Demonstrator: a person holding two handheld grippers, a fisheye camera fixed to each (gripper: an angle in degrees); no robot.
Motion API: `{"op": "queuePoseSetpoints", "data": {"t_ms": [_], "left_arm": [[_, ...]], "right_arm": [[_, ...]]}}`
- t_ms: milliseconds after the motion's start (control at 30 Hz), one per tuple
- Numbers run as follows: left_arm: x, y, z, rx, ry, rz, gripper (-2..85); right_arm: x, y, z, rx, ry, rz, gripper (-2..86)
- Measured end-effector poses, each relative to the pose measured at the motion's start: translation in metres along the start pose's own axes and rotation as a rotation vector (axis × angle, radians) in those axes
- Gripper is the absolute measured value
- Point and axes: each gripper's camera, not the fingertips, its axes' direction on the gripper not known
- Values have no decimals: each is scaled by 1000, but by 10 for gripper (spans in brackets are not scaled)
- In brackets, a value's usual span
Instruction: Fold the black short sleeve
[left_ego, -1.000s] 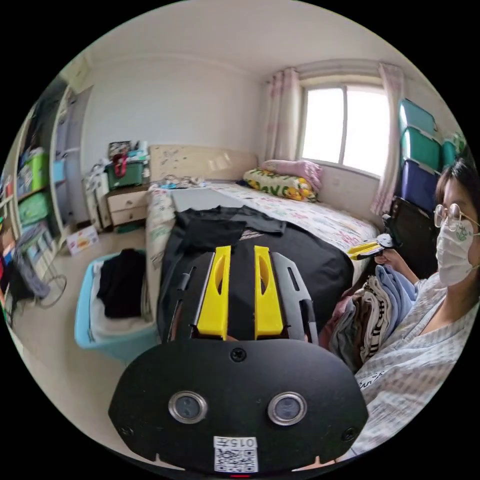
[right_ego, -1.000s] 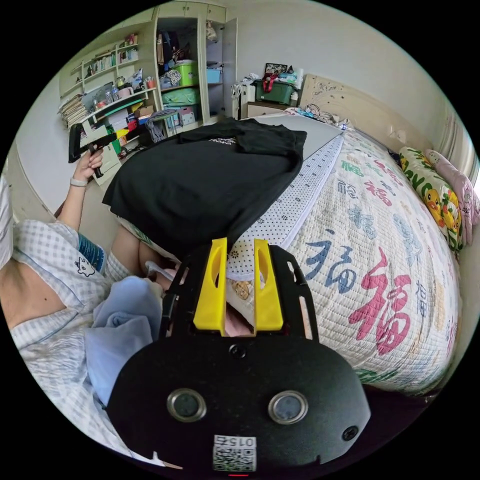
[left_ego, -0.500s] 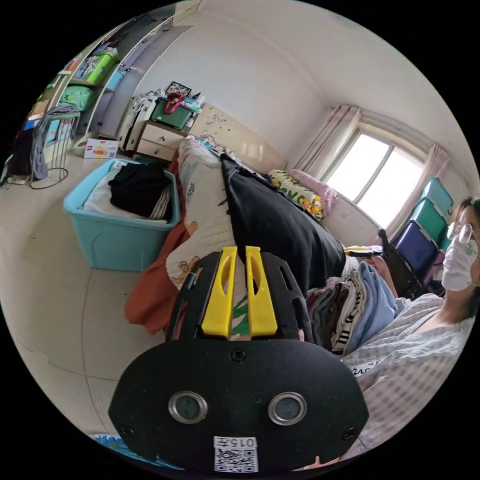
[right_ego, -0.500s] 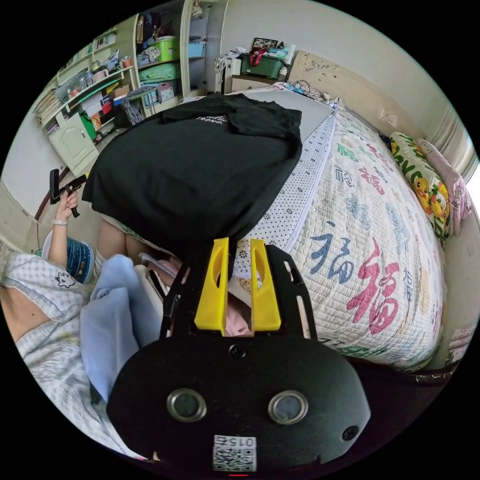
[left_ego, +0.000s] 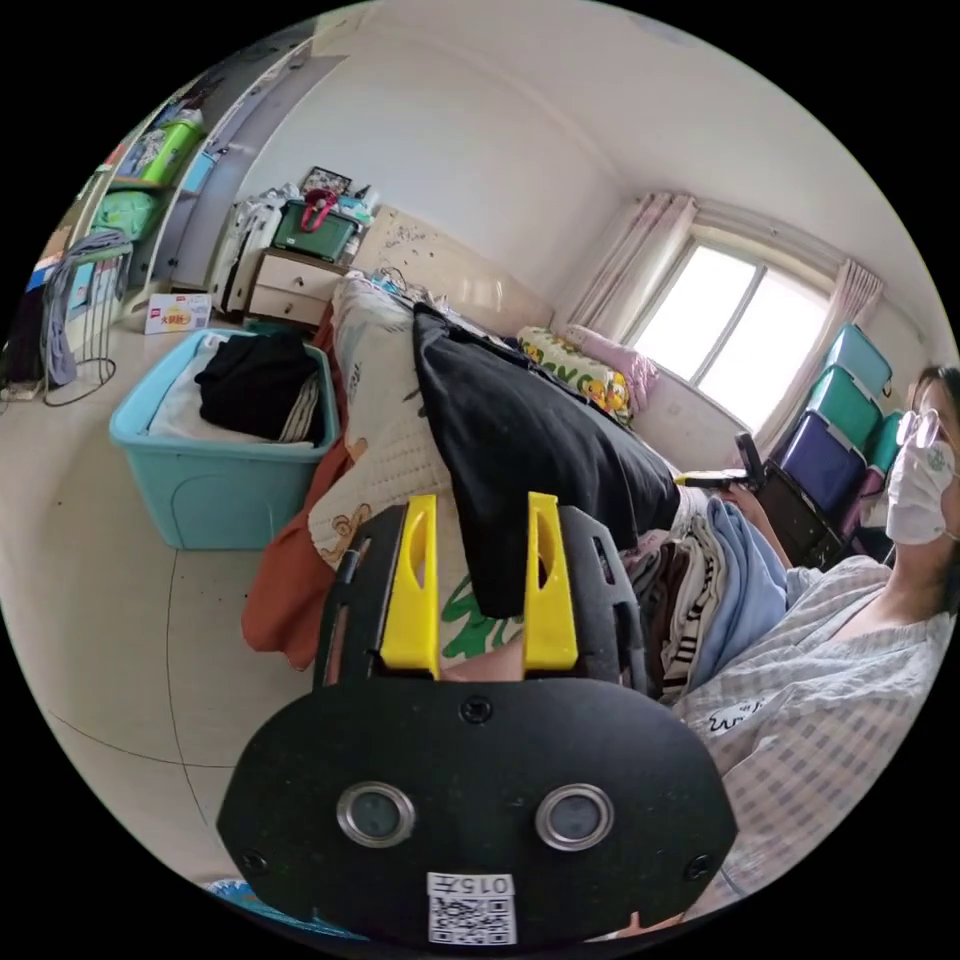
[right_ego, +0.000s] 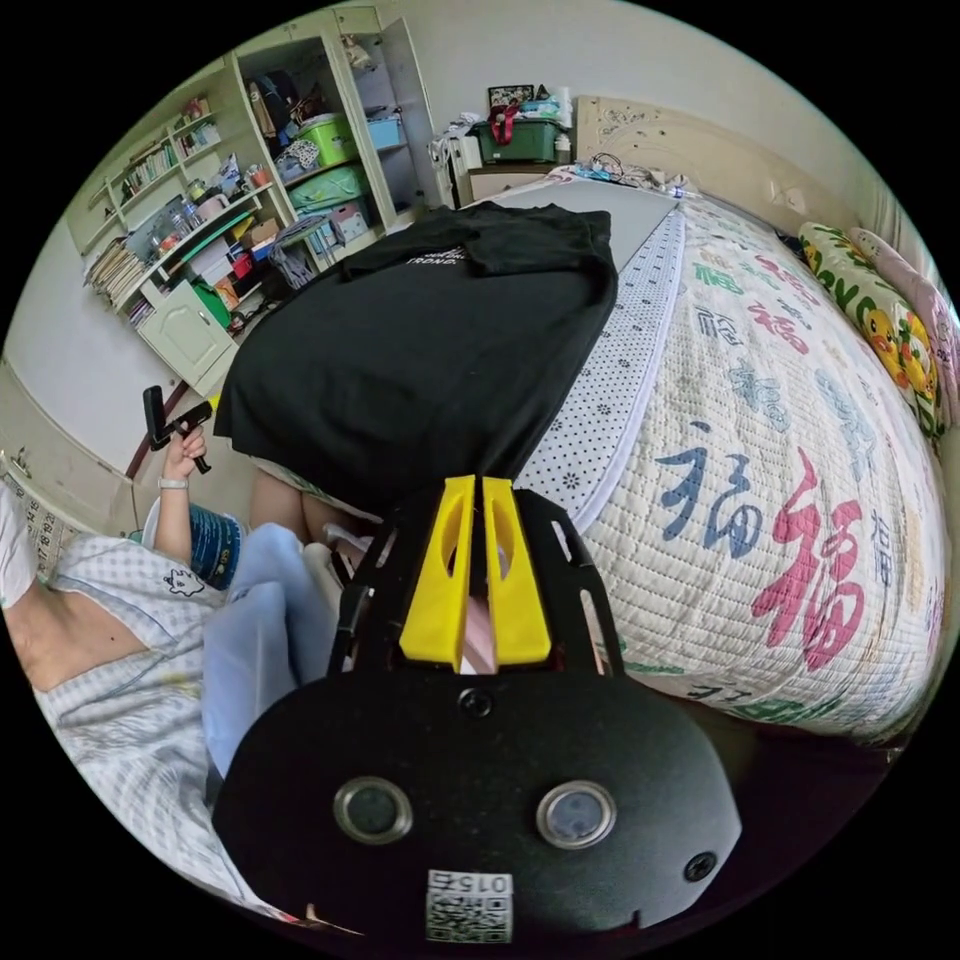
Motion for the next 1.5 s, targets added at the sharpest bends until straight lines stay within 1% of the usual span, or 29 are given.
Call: {"op": "queuePoseSetpoints", "data": {"t_ms": [133,200,267,300,367,400,467,500,567,633,700,767,800,867,933,967,1000,1067,1100,1167,1267,1300,1400,1433,1500], "left_arm": [[16,4,10,-3,-21,3,60],[21,8,6,24,-22,-5,19],[31,13,-2,71,-22,-4,6],[33,14,-3,77,-24,-1,4],[42,12,7,49,-45,15,3],[44,11,12,28,-53,22,5],[48,0,26,-55,-84,31,18],[48,-5,27,-69,-103,26,22],[54,-31,20,-54,-201,58,53],[62,-67,17,-34,-228,105,62],[72,-112,26,-44,-251,174,68],[81,-182,57,-61,-291,252,74],[83,-200,67,-58,-292,265,76],[84,-273,116,-52,-218,303,90],[77,-328,162,-65,-158,292,104],[70,-361,195,-66,-138,271,111],[66,-377,212,-68,-134,260,114],[43,-433,281,-92,-141,184,121],[37,-444,298,-98,-142,164,122],[11,-482,363,-129,-170,91,123],[-17,-516,430,-190,-172,10,127],[-21,-521,441,-197,-171,4,128],[-43,-542,484,-220,-252,-36,132],[-53,-549,496,-230,-276,-62,134],[-71,-556,513,-240,-254,-107,134]], "right_arm": [[4,5,-8,34,-22,-9,-6],[6,7,-14,50,-27,-7,-8],[9,9,-23,61,-11,2,-9],[9,10,-24,52,19,13,-9],[7,13,-23,8,264,33,-9],[7,14,-23,11,270,29,-9],[17,10,-29,33,118,33,-6],[20,8,-32,40,88,40,-5],[26,-10,-50,114,44,83,4],[23,-34,-62,148,-30,92,17],[8,-68,-68,135,-96,18,43],[-15,-121,-72,131,-106,-111,85],[-20,-135,-72,135,-92,-138,93],[-30,-194,-67,192,-31,-219,105],[-25,-239,-57,239,-10,-232,112],[-16,-269,-47,272,-1,-213,117],[-11,-283,-41,289,5,-199,120],[16,-338,-10,321,33,-124,132],[24,-352,-1,307,43,-95,133],[60,-401,37,241,83,43,140],[104,-441,75,182,114,218,165],[112,-446,80,184,112,250,167],[138,-465,97,210,76,343,166],[146,-473,104,189,67,364,163],[153,-483,117,143,57,377,160]]}}
